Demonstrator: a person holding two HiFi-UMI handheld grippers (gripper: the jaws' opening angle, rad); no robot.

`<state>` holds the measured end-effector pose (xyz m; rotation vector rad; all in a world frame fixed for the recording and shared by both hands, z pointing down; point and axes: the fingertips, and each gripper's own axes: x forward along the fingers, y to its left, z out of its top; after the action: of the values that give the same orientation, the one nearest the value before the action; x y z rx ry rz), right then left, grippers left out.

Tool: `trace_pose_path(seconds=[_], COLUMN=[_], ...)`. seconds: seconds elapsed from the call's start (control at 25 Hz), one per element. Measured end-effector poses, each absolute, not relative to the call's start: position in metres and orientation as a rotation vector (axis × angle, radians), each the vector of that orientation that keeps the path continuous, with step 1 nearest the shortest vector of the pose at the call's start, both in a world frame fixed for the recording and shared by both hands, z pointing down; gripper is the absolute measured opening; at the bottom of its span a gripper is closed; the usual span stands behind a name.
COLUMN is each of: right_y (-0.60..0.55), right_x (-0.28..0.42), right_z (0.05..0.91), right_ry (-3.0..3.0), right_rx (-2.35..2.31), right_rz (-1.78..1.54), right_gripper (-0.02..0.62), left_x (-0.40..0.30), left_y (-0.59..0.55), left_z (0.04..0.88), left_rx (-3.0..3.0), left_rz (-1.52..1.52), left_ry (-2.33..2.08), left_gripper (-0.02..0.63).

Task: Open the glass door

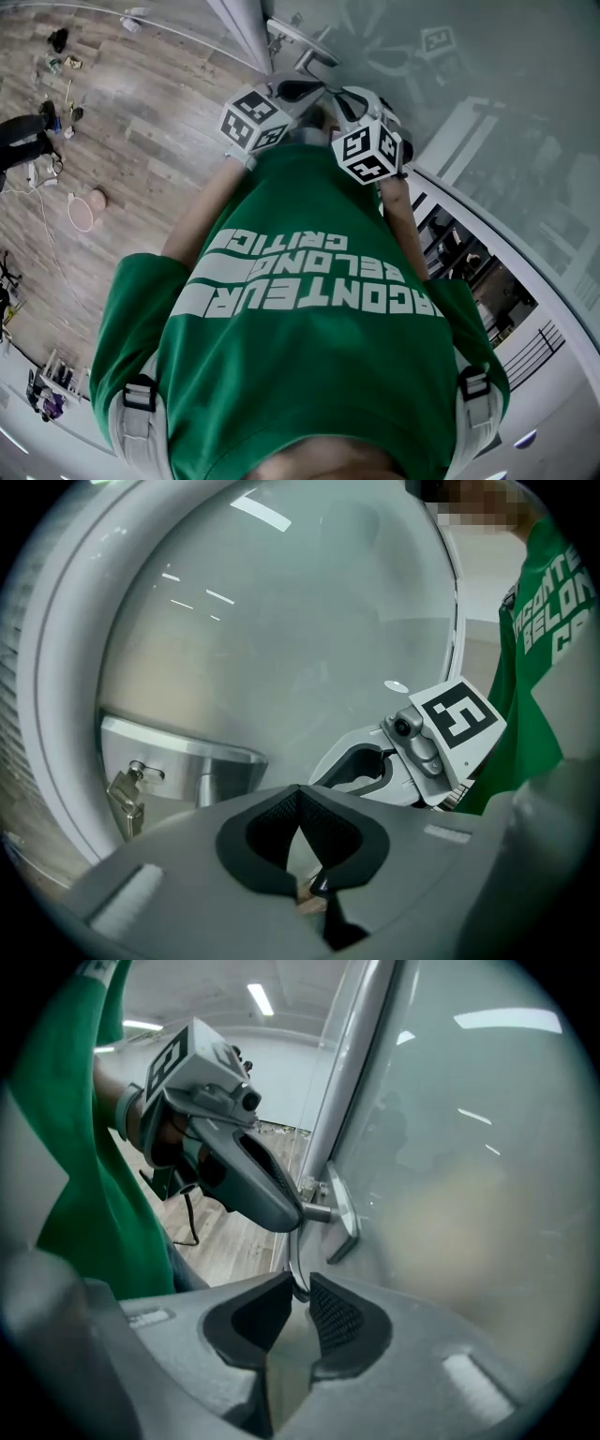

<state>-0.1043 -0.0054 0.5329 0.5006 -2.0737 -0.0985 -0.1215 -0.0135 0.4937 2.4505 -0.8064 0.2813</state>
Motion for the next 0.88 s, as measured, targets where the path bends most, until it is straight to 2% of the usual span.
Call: trace_pose_path(seconds=[0.28, 0.88], right_y=[-0.004, -0.004], right_x=[-0.111, -0.113], right_z=[0.541, 0.554], right_ry=[-1.953, -1.942], right_rx=[0.395, 0.418], right_rz=[-0.159, -0.128], right_gripper=[0.032, 0.032], left_x=[-0.119, -0.108], left_y=[-0.015, -0.012], left_z=[0.511, 0.522], left_rx=[2.396, 2.371], left_rz=[0.36, 0.364], left_ry=[-0.776, -0.71], left_gripper=[0.009, 0.009])
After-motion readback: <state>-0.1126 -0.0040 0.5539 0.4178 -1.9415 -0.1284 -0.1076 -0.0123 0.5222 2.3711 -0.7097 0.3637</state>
